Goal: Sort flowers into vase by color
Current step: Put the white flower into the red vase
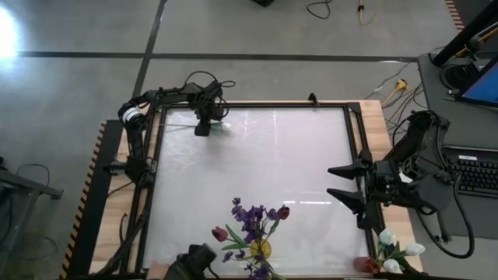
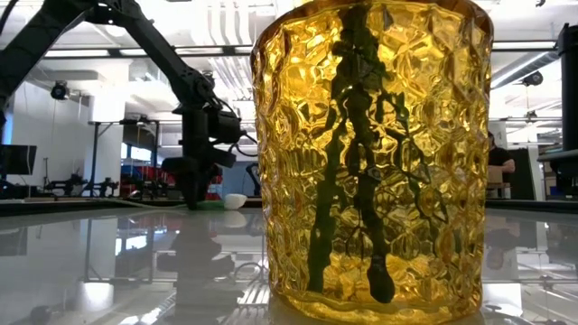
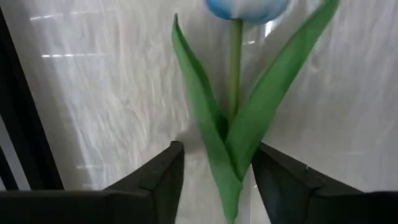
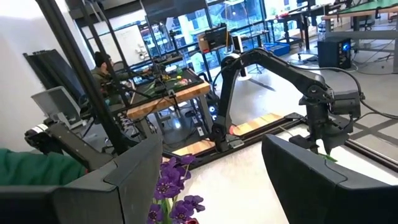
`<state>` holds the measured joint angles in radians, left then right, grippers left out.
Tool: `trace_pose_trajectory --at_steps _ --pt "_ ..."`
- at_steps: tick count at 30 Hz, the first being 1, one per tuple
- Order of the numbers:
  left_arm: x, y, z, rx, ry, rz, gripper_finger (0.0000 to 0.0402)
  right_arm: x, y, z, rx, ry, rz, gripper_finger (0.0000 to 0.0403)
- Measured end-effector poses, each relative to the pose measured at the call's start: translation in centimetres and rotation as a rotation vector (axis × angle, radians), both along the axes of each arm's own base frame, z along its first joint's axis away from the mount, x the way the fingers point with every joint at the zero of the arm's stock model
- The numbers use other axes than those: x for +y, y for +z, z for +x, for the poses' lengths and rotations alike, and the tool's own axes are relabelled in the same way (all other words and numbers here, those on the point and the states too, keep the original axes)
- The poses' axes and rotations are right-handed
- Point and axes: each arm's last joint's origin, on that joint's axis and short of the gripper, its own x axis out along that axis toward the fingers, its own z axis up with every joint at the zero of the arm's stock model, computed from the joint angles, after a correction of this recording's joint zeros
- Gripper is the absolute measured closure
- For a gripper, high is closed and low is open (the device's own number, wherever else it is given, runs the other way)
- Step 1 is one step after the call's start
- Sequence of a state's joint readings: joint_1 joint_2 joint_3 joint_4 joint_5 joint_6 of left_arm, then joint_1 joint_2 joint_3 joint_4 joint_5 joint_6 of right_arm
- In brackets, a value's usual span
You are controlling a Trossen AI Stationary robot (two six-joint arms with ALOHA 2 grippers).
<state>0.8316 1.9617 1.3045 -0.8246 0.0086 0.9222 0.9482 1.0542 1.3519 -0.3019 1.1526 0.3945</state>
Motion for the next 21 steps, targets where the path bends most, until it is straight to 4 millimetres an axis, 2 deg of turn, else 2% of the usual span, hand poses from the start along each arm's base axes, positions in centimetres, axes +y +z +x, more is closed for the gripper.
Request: trace_pose_trajectory --at_steps 3,8,11,16,21 --pt "0.0 -0.1 0.0 -0.003 0.0 0.0 0.0273 0.0 0.0 0.0 0.001 0.0 -0.002 0.0133" --pt "0.2 0.3 0.2 -0.01 0.057 0.001 0.0373 -0.4 0.1 0.2 0.0 -0.018 -0.011 0.0133" --pt "0.4 1.5 0.5 -0.02 0.106 -0.002 0.0392 -1.2 0.3 0.3 -0.006 -0.048 -0.006 0.0133" --pt "0.4 6.7 1.0 -0.134 0.145 0.003 0.0399 -2.9 0.9 0.6 0.003 -0.108 -0.083 0.0133" --pt "-0.9 14.7 1.0 -0.403 0.167 0.036 0.0401 -5.1 1.5 0.4 0.005 -0.182 -0.133 0.0133"
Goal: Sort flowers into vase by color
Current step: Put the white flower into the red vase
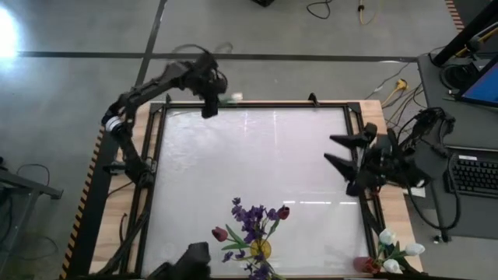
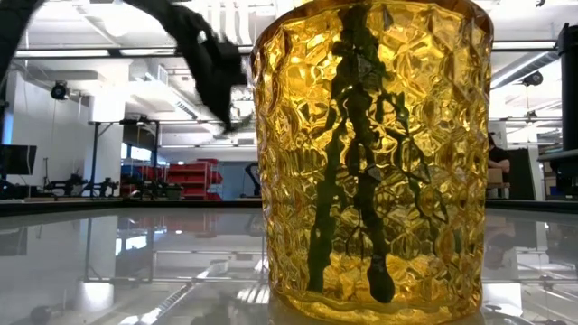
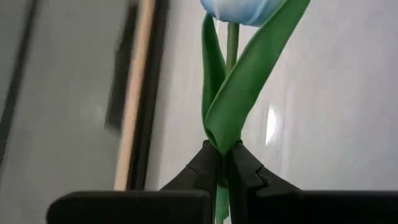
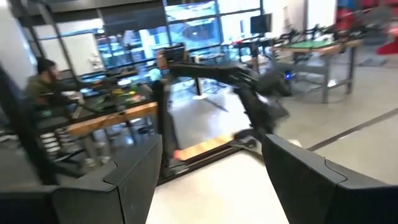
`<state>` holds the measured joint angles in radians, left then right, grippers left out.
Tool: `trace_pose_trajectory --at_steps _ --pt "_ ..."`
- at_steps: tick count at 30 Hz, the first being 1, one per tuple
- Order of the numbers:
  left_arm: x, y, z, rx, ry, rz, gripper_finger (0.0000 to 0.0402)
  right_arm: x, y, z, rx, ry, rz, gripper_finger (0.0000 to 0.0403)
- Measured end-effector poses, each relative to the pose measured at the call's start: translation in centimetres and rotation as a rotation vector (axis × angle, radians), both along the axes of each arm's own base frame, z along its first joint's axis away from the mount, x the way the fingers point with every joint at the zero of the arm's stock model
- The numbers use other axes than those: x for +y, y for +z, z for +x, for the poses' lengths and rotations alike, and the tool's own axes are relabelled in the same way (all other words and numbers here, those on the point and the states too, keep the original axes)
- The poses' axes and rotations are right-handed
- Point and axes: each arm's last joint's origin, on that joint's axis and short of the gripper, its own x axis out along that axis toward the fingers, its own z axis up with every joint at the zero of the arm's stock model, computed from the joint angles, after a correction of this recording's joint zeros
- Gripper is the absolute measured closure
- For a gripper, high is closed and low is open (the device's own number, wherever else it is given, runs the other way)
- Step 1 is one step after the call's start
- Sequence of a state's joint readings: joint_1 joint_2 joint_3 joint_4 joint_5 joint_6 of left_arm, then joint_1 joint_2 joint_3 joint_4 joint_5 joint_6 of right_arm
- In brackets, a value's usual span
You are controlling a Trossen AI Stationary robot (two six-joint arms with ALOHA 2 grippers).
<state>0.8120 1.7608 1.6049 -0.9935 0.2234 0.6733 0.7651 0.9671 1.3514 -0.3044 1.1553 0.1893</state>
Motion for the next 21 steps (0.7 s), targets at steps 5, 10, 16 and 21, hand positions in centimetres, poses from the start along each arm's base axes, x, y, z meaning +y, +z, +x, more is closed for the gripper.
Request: trace_pose_trajectory --at_steps 5,10,16,21 --pt "-2.8 8.2 -0.5 -0.404 -0.06 -0.053 0.0401 -1.9 0.1 0.1 0.017 -0.086 -0.029 0.0133" --pt "-6.9 14.6 -1.0 -0.678 -0.154 -0.015 0.0401 -3.2 -0.2 1.2 0.046 -0.121 -0.054 0.0132" --pt "-12.0 18.2 -0.3 -0.844 -0.281 0.008 0.0401 -4.2 -0.8 3.5 0.086 -0.155 -0.086 0.0116" --pt "-15.4 19.4 1.7 -0.926 -0.277 0.101 0.0402 -4.5 -1.1 6.4 0.104 -0.226 -0.179 0.0109"
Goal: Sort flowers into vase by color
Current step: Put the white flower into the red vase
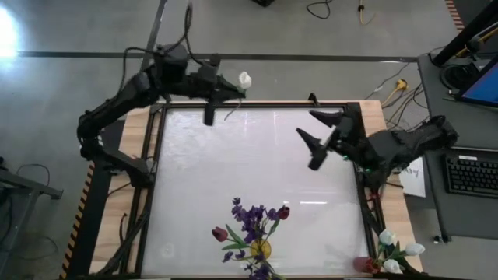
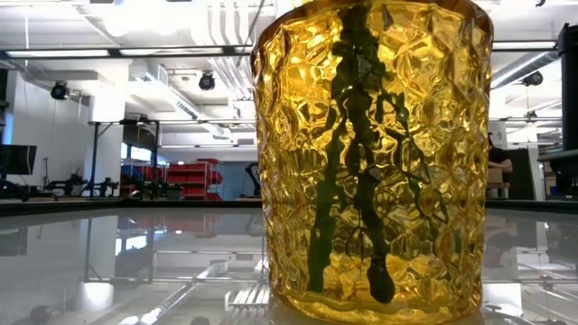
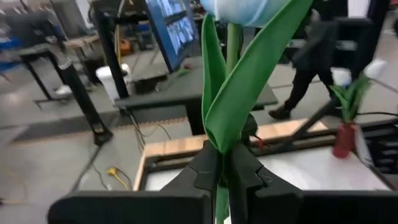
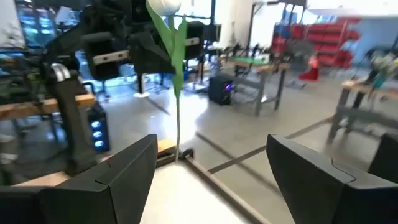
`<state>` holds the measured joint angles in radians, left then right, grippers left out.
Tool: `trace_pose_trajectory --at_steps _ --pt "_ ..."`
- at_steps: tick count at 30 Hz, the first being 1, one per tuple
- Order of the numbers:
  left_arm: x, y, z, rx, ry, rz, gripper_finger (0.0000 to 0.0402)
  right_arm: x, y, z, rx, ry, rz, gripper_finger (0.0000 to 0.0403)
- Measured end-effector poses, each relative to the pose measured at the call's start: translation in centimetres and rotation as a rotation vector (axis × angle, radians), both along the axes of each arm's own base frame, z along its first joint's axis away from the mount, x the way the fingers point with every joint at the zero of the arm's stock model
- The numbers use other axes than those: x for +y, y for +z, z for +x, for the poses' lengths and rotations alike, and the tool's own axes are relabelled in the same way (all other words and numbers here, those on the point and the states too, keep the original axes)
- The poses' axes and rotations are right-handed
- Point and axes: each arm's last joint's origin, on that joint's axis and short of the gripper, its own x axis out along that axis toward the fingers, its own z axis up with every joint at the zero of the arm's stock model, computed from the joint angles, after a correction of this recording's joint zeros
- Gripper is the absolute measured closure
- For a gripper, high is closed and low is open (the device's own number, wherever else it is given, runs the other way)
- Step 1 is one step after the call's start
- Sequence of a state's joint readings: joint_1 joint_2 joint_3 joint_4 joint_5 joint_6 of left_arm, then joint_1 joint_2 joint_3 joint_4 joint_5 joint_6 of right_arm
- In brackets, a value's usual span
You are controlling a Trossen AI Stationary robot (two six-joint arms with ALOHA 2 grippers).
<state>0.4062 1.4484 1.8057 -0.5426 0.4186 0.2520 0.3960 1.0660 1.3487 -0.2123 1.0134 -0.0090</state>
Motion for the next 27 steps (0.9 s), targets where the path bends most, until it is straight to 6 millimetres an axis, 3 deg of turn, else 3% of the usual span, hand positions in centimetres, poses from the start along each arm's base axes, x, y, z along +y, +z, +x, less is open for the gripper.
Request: trace_pose_trajectory --at_steps 8,15,27 --pt "-4.2 -1.4 5.5 -0.052 0.012 0.041 0.0402 -0.3 0.1 3.9 -0.072 -0.077 -0.082 0.0136" --pt "-6.1 -1.8 8.1 -0.138 0.067 0.044 0.0402 0.1 0.1 4.5 -0.105 0.023 -0.087 0.0163" --pt "-7.4 -3.0 10.8 -0.203 0.036 0.037 0.0401 -0.4 0.1 4.6 -0.112 -0.002 -0.075 0.0197"
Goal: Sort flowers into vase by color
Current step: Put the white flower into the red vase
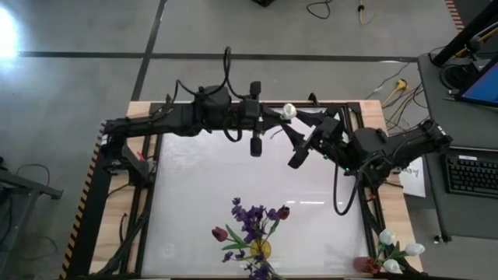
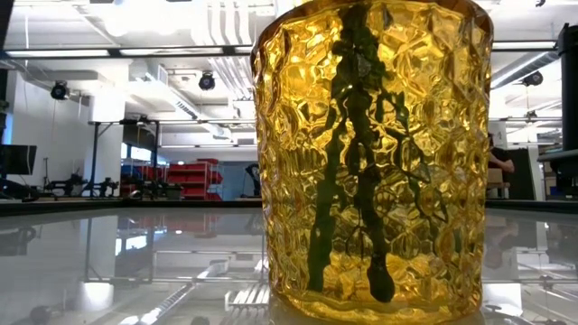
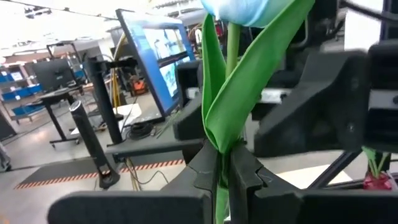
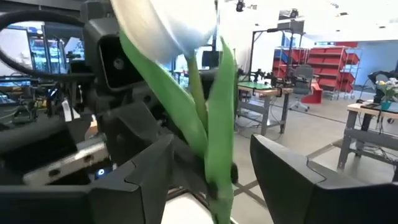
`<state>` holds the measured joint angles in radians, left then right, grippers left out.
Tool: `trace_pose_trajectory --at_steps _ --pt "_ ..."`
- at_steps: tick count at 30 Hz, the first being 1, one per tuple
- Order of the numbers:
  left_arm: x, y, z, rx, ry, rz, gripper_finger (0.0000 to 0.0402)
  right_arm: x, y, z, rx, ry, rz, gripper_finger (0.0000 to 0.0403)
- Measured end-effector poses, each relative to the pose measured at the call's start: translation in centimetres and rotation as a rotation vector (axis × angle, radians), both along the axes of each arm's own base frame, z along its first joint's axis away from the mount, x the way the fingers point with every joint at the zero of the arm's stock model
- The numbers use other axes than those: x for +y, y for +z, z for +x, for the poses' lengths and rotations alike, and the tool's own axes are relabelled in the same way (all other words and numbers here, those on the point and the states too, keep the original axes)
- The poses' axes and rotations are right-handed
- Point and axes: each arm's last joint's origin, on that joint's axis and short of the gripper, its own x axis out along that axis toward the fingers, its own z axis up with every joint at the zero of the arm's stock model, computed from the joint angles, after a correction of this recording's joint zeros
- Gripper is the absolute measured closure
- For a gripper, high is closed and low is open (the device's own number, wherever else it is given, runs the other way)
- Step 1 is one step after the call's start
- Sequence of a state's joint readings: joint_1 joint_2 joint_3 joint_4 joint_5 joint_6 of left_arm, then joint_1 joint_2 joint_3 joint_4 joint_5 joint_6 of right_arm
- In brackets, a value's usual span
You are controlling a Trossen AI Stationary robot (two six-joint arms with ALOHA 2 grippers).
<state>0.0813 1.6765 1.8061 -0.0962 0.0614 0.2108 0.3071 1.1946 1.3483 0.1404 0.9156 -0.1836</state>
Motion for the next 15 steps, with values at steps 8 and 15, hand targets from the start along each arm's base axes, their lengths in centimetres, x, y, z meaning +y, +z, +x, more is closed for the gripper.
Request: trace_pose_trajectory --at_steps 8,15 --pt "0.04 -0.21 0.23 0.005 0.001 0.0 0.0401 -0.4 0.06 0.07 -0.015 -0.012 0.014 0.0263" --pt "0.09 -0.68 0.65 0.019 0.002 -0.002 0.0401 -0.68 0.05 0.15 -0.023 -0.016 0.023 0.0354"
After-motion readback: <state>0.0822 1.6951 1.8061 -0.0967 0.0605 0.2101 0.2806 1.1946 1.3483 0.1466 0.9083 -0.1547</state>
